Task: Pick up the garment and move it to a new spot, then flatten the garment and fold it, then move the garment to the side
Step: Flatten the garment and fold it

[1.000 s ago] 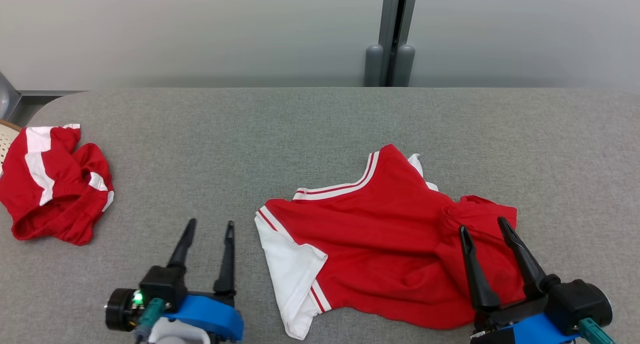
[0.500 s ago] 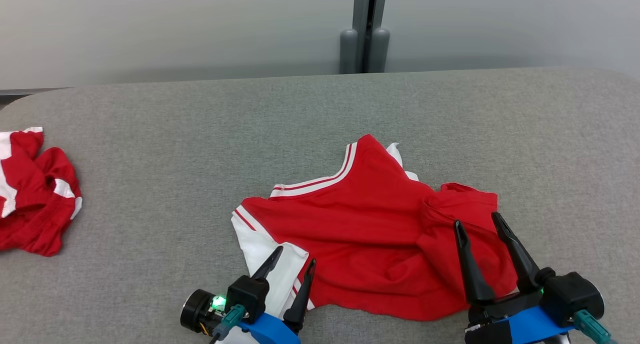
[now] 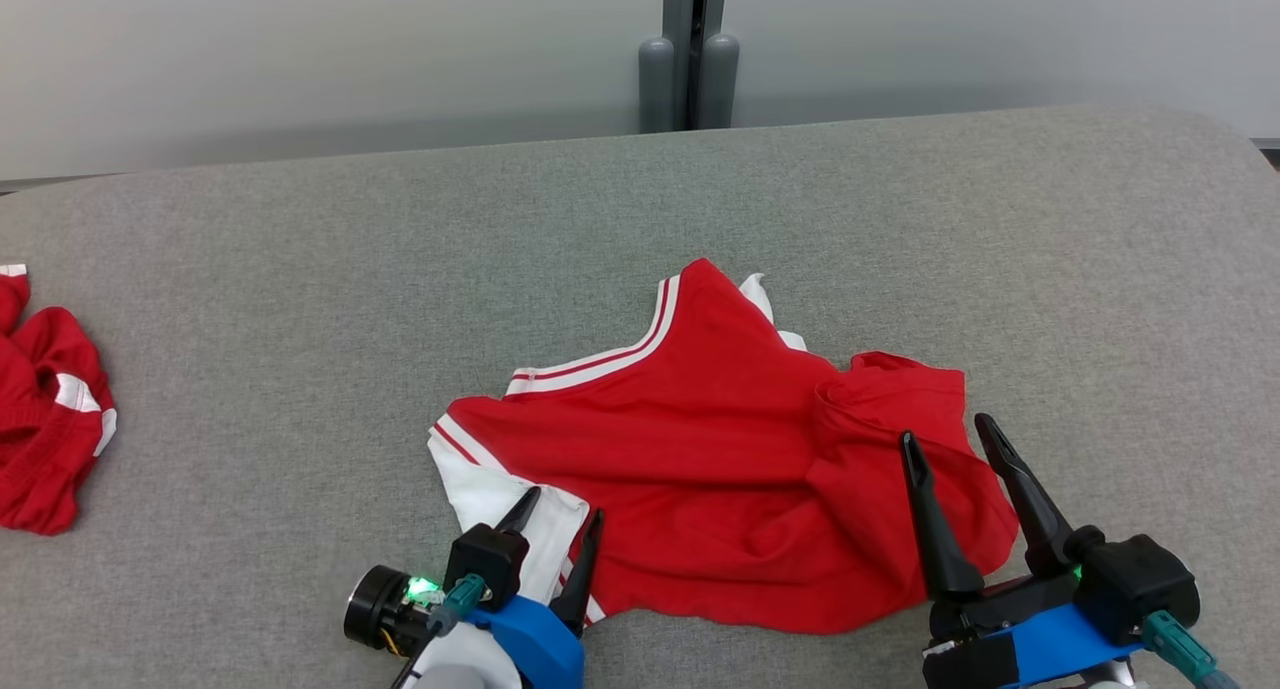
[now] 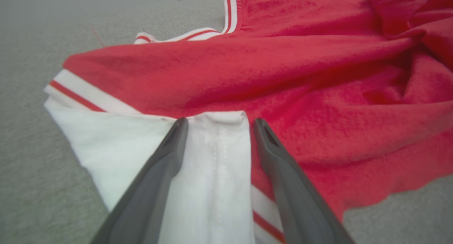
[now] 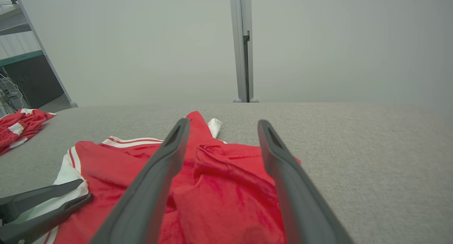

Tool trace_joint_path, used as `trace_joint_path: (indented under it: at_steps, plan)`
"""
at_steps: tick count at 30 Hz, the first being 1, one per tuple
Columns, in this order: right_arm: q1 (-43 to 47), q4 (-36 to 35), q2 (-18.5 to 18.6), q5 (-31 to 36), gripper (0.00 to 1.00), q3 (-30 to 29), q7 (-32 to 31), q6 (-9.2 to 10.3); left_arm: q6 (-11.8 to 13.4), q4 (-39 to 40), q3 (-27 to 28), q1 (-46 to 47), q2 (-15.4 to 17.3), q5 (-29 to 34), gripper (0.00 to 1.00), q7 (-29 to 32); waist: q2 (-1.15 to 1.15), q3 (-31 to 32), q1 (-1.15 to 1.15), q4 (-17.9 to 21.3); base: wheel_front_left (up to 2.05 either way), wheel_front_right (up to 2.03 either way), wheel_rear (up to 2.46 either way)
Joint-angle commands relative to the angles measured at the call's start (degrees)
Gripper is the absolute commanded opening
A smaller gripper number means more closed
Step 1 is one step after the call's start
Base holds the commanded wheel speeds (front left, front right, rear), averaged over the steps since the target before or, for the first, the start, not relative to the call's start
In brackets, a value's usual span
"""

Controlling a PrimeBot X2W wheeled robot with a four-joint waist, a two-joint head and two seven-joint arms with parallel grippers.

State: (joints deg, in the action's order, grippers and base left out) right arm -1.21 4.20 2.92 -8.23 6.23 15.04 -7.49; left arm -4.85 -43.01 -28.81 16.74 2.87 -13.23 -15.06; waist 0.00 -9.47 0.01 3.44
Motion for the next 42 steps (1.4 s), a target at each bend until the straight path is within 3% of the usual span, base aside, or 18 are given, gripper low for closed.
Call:
trace_joint_path:
  at_steps: [1, 3, 4, 5, 6, 11, 30, 42]
  plan:
    - [-0.9, 0.2, 0.0, -0.4, 1.00, 0.1, 0.2, -0.01, 0.3, -0.8, -0.1, 1.5, 0.0, -0.5, 1.00, -0.2, 0.00, 0.1, -0.01, 0.2, 0.00, 0.00, 0.00]
    - [-0.9, 0.3, 0.0, -0.4, 1.00, 0.1, 0.2, -0.01, 0.2, -1.8, -0.3, 1.7, 0.0, -1.2, 1.00, -0.2, 0.00, 0.3, -0.01, 0.3, 0.00, 0.00, 0.00]
    - [-0.8, 0.3, 0.0, -0.4, 1.00, 0.1, 0.2, -0.01, 0.0, -2.3, -0.5, 1.9, 0.0, -1.5, 0.49, -0.2, 0.00, 0.3, -0.01, 0.3, 0.00, 0.00, 0.00]
    - [-0.8, 0.3, 0.0, -0.5, 1.00, 0.1, 0.2, -0.01, -0.1, -2.6, -0.6, 2.2, 0.0, -1.9, 0.30, -0.2, 0.00, 0.4, -0.01, 0.3, 0.00, 0.00, 0.00]
    - [-0.7, 0.4, 0.0, -0.6, 1.00, 0.2, 0.2, -0.01, -0.2, -2.6, -0.6, 2.3, 0.0, -2.2, 0.00, -0.1, 0.00, 0.5, -0.01, 0.4, 0.00, 0.00, 0.00]
    - [0.3, 0.0, 0.0, -1.4, 1.00, -0.3, 0.2, -0.01, 0.5, -0.2, 0.4, 2.0, 0.1, -3.7, 0.00, -0.2, 0.00, 0.6, -0.01, -0.6, 0.00, 0.00, 0.00]
    - [1.4, 0.6, 0.0, -2.9, 1.00, -1.4, 0.2, -0.01, 4.2, 18.4, 16.7, -13.0, 2.6, -4.6, 0.00, -0.2, 0.00, 1.6, -0.01, -8.3, 0.00, 0.00, 0.00]
    - [1.6, 1.0, 0.0, -3.0, 1.00, -1.4, 0.2, -0.01, 4.5, 19.1, 23.2, -22.1, 2.4, -4.4, 0.00, -0.2, 0.00, 2.1, -0.01, -9.8, 0.00, 0.00, 0.00]
